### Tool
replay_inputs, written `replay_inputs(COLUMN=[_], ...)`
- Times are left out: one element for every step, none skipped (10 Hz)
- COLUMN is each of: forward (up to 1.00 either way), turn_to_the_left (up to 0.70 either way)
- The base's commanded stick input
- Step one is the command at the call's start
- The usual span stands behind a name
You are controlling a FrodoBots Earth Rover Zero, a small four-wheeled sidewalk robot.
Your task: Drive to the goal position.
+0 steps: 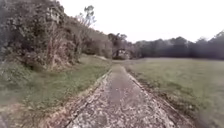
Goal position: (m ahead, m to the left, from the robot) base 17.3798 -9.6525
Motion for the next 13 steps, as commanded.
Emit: replay_inputs(forward=[0.70, 0.70, 0.70, 0.70, 0.70, 0.70, 0.70, 0.70, 0.70, 0.70, 0.70, 0.70, 0.70], turn_to_the_left=[-0.30, -0.33, -0.13, 0.00, 0.00, 0.00, 0.00, 0.00, 0.00, 0.00, 0.00, 0.00, 0.00])
